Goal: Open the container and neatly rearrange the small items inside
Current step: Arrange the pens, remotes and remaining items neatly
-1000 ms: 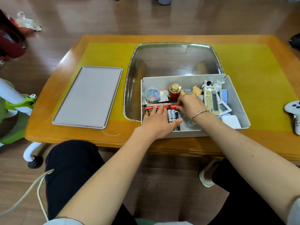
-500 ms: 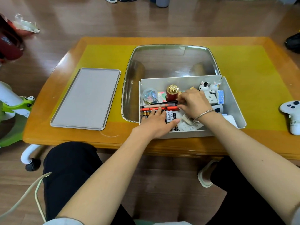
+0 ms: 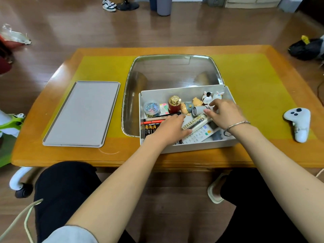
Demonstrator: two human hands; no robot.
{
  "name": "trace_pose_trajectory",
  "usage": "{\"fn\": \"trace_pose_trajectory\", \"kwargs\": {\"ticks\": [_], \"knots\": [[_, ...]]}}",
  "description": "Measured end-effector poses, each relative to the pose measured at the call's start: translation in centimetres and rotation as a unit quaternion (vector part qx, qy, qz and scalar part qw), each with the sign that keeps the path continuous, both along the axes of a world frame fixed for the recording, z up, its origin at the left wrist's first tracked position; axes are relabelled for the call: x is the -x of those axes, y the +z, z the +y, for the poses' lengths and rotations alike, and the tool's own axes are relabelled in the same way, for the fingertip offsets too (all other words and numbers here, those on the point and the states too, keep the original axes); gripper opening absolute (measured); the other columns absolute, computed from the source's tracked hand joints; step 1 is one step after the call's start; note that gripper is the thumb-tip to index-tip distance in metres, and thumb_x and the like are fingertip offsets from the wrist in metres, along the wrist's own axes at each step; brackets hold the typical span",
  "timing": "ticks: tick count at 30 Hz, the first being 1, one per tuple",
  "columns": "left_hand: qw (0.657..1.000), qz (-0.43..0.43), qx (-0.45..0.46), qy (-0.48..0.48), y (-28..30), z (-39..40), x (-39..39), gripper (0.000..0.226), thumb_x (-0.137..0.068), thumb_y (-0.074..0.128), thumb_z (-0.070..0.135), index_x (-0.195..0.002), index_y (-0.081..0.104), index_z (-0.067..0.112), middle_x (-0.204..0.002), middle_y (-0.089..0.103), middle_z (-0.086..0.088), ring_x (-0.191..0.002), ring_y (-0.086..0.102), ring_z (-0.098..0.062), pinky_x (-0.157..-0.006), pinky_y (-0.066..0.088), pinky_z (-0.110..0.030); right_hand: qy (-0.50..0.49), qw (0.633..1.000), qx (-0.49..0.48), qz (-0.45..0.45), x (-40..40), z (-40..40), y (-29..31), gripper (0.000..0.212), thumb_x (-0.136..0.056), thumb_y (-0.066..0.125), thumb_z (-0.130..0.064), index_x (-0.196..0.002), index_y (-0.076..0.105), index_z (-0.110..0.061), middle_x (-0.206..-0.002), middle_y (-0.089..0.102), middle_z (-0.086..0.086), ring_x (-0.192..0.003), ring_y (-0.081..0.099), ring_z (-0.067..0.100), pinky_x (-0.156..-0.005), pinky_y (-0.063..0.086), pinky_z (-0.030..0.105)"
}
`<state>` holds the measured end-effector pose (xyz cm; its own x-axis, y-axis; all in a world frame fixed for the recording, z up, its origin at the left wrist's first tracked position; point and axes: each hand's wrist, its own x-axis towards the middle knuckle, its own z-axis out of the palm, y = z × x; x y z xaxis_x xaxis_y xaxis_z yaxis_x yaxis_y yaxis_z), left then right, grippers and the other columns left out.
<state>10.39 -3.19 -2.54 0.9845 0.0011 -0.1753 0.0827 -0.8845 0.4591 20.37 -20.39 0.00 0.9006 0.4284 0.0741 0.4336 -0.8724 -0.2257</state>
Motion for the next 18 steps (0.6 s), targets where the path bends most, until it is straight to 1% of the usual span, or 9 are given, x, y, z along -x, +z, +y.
{"fn": "trace_pose_trajectory", "kwargs": {"ticks": [2,4,7,11,13,15,16,18], "knots": [[1.0,0.029,0.005,-0.009,0.0,-0.6,-0.8,0.074,-0.087,0.062,0.05,-0.144,0.035,0.01,-0.139,0.048,-0.01,-0.127,0.044,-0.026,-0.104,0.04,-0.041,-0.014,1.0,-0.003,-0.004,-0.1,-0.6,0.1,0.028,-0.09,0.056,-0.035,-0.109,0.065,-0.016,-0.106,0.068,0.01,-0.103,0.058,0.03,-0.082,0.045,0.036],[0.999,0.033,-0.007,-0.016,-0.3,-1.1,-1.3,0.07,-0.085,0.065,0.048,-0.138,0.042,0.009,-0.134,0.052,-0.01,-0.123,0.047,-0.025,-0.101,0.043,-0.039,-0.018,1.0,0.0,0.003,-0.1,-1.3,0.1,0.023,-0.091,0.055,-0.028,-0.107,0.066,-0.017,-0.106,0.068,0.008,-0.102,0.058,0.03,-0.082,0.045,0.036],[1.0,0.026,-0.012,-0.006,-0.7,-1.3,-1.8,0.059,-0.085,0.067,0.043,-0.128,0.05,0.007,-0.127,0.054,-0.009,-0.116,0.049,-0.025,-0.094,0.045,-0.037,-0.027,0.999,0.013,0.012,-0.1,-2.2,0.3,0.021,-0.09,0.054,-0.026,-0.106,0.065,-0.019,-0.104,0.069,0.006,-0.101,0.059,0.03,-0.081,0.044,0.035],[0.998,0.06,0.016,-0.001,-0.6,-1.2,-2.1,0.048,-0.084,0.067,0.04,-0.116,0.056,0.007,-0.115,0.051,-0.009,-0.105,0.049,-0.024,-0.083,0.044,-0.033,-0.04,0.998,0.039,0.034,-0.1,-2.8,0.2,0.023,-0.087,0.055,-0.027,-0.107,0.064,-0.02,-0.106,0.069,0.007,-0.104,0.058,0.03,-0.084,0.044,0.036],[0.998,0.045,0.033,0.009,-0.3,-1.4,-1.9,0.047,-0.082,0.068,0.038,-0.115,0.055,0.008,-0.113,0.048,-0.007,-0.1,0.048,-0.021,-0.081,0.043,-0.03,-0.044,0.997,0.057,0.038,0.1,-2.8,0.0,0.022,-0.087,0.055,-0.031,-0.105,0.064,-0.022,-0.106,0.069,0.006,-0.104,0.058,0.03,-0.085,0.042,0.036],[0.999,-0.002,0.042,0.035,0.1,-1.5,-1.3,0.05,-0.079,0.071,0.038,-0.116,0.051,0.011,-0.112,0.045,-0.005,-0.097,0.046,-0.018,-0.082,0.044,-0.028,-0.047,0.995,0.077,0.041,0.3,-2.8,-0.3,0.021,-0.087,0.055,-0.038,-0.101,0.064,-0.025,-0.104,0.069,0.005,-0.105,0.058,0.029,-0.085,0.04,0.035],[0.997,-0.031,0.04,0.053,0.4,-1.5,-0.9,0.052,-0.077,0.072,0.038,-0.115,0.05,0.012,-0.11,0.044,-0.004,-0.096,0.046,-0.017,-0.081,0.044,-0.028,-0.048,0.993,0.094,0.046,0.3,-2.7,-0.5,0.024,-0.087,0.055,-0.044,-0.1,0.064,-0.026,-0.104,0.069,0.004,-0.105,0.057,0.028,-0.086,0.038,0.035],[0.993,-0.069,0.022,0.089,0.9,-0.9,0.0,0.053,-0.075,0.072,0.038,-0.114,0.047,0.012,-0.108,0.044,-0.003,-0.094,0.045,-0.018,-0.076,0.042,-0.028,-0.048,0.987,0.141,0.061,0.5,-2.4,-0.7,0.037,-0.084,0.053,-0.058,-0.101,0.062,-0.027,-0.103,0.067,0.003,-0.107,0.055,0.027,-0.085,0.035,0.035]]}}
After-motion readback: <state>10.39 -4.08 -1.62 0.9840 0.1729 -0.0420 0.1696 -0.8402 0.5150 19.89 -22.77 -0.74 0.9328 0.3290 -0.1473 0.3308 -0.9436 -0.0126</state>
